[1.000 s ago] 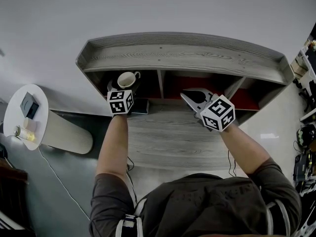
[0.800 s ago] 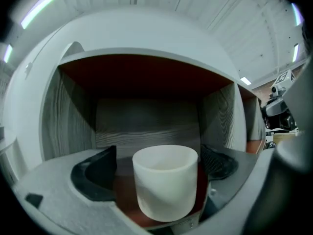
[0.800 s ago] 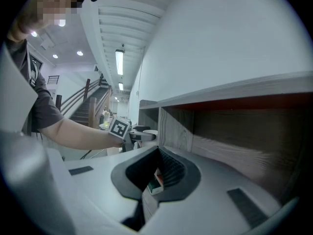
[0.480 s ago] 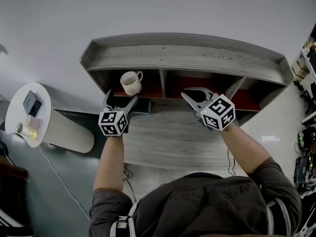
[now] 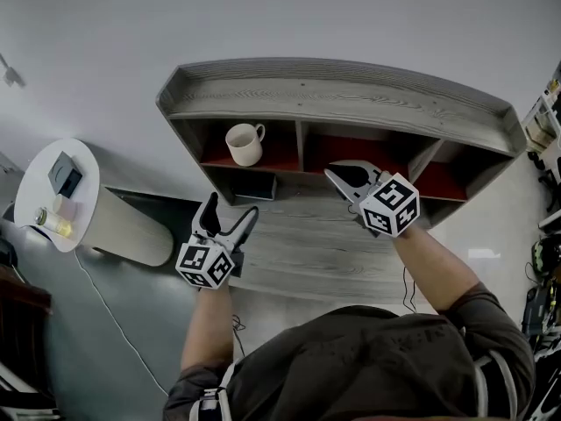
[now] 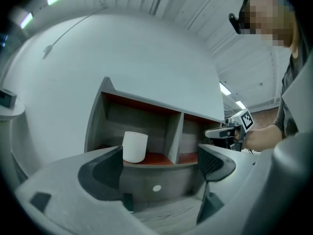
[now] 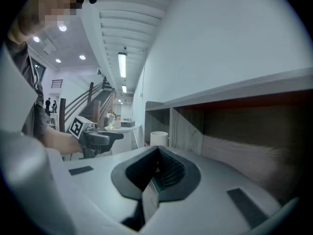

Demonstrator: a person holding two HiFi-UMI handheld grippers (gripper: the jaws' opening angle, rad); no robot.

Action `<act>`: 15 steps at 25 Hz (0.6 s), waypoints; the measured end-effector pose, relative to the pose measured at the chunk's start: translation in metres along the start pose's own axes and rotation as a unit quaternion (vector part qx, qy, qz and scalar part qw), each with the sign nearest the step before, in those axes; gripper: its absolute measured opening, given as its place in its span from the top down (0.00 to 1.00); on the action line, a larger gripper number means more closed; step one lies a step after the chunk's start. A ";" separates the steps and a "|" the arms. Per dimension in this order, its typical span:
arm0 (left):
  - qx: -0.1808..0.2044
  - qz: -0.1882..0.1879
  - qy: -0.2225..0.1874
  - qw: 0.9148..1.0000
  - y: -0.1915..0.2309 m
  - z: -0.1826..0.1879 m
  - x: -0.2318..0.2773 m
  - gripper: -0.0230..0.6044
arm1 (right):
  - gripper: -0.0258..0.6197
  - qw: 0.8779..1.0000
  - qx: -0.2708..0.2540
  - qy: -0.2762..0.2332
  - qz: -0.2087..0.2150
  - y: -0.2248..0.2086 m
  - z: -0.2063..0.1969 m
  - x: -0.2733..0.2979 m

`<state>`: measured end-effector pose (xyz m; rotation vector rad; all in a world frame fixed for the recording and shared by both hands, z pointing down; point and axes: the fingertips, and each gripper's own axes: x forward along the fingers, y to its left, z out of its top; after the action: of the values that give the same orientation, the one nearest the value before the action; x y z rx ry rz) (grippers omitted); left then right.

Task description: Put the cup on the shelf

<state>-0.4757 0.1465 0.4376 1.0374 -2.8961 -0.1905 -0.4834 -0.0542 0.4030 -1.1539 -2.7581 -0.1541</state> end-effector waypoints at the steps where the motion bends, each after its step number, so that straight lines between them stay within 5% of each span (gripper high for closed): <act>1: -0.004 0.003 -0.003 1.000 -0.002 0.000 -0.006 0.20 | 0.97 1.000 0.001 0.000 0.002 0.003 -0.001 0.000; 7: 0.010 0.015 -0.002 1.000 -0.011 -0.003 -0.032 0.27 | 0.97 1.000 0.006 -0.001 0.010 0.014 -0.004 0.000; 10: 0.011 0.054 -0.016 0.998 -0.001 0.002 -0.044 0.87 | 0.97 1.000 0.006 -0.002 0.013 0.019 -0.003 0.000; 15: 0.003 0.063 -0.008 0.998 0.002 -0.001 -0.052 0.95 | 0.97 1.000 0.006 0.001 0.017 0.025 -0.005 0.002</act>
<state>-0.4373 0.1810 0.4382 0.8544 -2.9653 -0.1853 -0.4661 -0.0361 0.4096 -1.1965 -2.7323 -0.1344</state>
